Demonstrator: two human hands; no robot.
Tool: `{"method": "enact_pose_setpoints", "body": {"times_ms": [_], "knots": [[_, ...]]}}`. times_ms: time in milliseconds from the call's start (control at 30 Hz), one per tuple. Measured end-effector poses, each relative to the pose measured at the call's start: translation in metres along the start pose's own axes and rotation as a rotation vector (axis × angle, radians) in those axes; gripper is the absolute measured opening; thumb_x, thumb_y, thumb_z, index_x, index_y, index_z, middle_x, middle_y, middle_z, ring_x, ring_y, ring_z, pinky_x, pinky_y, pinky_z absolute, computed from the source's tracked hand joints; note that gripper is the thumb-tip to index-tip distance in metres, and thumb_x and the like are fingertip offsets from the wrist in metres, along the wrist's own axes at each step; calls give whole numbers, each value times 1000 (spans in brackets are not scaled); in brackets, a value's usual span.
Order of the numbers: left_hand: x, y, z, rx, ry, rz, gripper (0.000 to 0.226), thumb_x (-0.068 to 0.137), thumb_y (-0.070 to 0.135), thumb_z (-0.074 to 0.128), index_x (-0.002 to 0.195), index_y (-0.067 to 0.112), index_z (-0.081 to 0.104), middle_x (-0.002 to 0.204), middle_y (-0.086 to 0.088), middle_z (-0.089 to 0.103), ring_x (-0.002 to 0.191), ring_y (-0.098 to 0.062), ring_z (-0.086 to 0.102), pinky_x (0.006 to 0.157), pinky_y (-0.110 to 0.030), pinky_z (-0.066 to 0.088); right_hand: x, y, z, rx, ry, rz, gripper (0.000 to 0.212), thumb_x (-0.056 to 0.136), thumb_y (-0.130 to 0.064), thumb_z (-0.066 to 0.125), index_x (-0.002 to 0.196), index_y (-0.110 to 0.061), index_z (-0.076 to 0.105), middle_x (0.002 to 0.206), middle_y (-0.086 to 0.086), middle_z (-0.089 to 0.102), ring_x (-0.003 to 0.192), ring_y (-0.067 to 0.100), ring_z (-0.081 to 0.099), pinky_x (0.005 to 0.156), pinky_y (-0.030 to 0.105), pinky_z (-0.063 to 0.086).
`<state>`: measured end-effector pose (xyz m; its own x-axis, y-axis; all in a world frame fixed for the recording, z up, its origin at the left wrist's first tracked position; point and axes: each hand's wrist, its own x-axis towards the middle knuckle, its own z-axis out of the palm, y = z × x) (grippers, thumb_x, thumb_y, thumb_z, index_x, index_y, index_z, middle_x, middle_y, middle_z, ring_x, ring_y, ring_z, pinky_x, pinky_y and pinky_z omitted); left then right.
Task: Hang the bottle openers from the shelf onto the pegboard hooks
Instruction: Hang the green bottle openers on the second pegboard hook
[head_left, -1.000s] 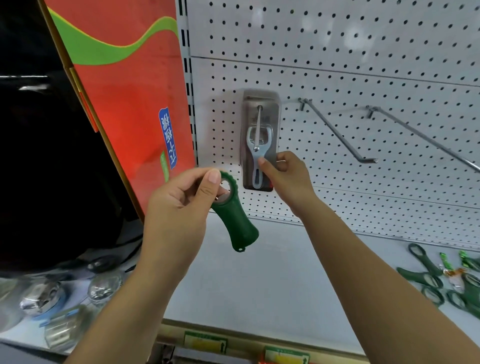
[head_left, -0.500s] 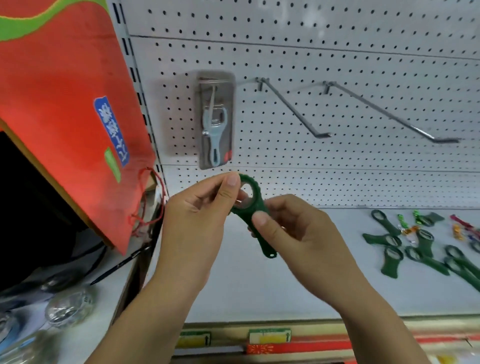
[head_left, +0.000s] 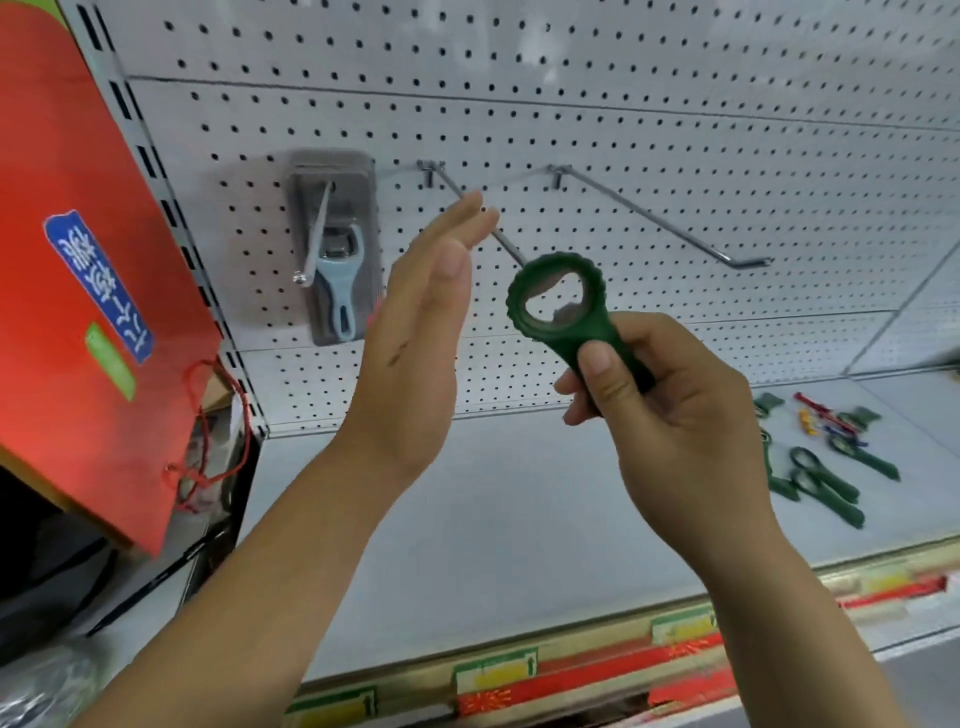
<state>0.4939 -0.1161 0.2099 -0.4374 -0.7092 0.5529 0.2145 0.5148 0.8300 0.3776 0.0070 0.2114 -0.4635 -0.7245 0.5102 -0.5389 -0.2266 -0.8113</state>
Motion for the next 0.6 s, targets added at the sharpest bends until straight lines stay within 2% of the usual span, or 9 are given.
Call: {"method": "enact_pose_setpoints", "body": {"times_ms": [67, 100, 233, 333, 400, 533, 600], "knots": [[14, -11, -2, 21, -56, -27, 54, 105, 46, 22, 143, 23, 53, 155, 19, 40, 143, 10, 27, 108, -2, 23, 5, -1, 0, 12, -7, 8, 11, 97, -31, 57, 93, -26, 66, 80, -6, 72, 67, 13, 68, 74, 43, 57], [19, -16, -3, 28, -87, -34, 55, 104, 47, 21, 143, 24, 52, 155, 19, 40, 144, 10, 27, 105, 2, 22, 7, -1, 0, 18, -12, 15, 10, 98, -28, 58, 93, -25, 66, 80, -5, 72, 66, 12, 67, 73, 41, 57], [29, -35, -10, 63, -130, 45, 62, 101, 50, 20, 140, 19, 55, 153, 11, 46, 145, 2, 31, 112, -7, 21, 17, 2, -1, -20, -51, 28, 8, 99, -25, 58, 96, -27, 66, 81, -7, 72, 63, 8, 65, 72, 38, 58], [31, -41, -14, 60, -129, 89, 63, 102, 46, 17, 137, 12, 57, 150, 4, 50, 144, -3, 35, 115, -12, 22, 25, 7, 0, -8, -95, 55, 7, 99, -23, 60, 102, -26, 65, 79, -5, 73, 61, 12, 64, 73, 46, 58], [33, -42, -17, 62, -139, 85, 63, 102, 47, 16, 137, 13, 57, 149, 4, 51, 144, -3, 36, 115, -13, 23, 30, 12, 3, 24, -121, 76, 8, 98, -20, 62, 105, -23, 63, 79, -2, 73, 61, 14, 64, 73, 47, 56], [39, -42, -21, 77, -168, 49, 58, 105, 43, 15, 138, 20, 57, 149, 8, 50, 144, 1, 34, 115, -12, 22, 43, 20, 7, 45, -140, 107, 14, 97, -18, 64, 102, -31, 62, 83, -1, 73, 61, 14, 66, 66, 28, 56], [43, -41, -23, 80, -176, 50, 53, 106, 40, 20, 136, 19, 58, 147, 8, 52, 143, 1, 35, 113, -9, 23, 52, 22, 9, 42, -142, 132, 13, 97, -20, 64, 98, -34, 63, 93, 1, 73, 61, 14, 69, 67, 27, 57]]}}
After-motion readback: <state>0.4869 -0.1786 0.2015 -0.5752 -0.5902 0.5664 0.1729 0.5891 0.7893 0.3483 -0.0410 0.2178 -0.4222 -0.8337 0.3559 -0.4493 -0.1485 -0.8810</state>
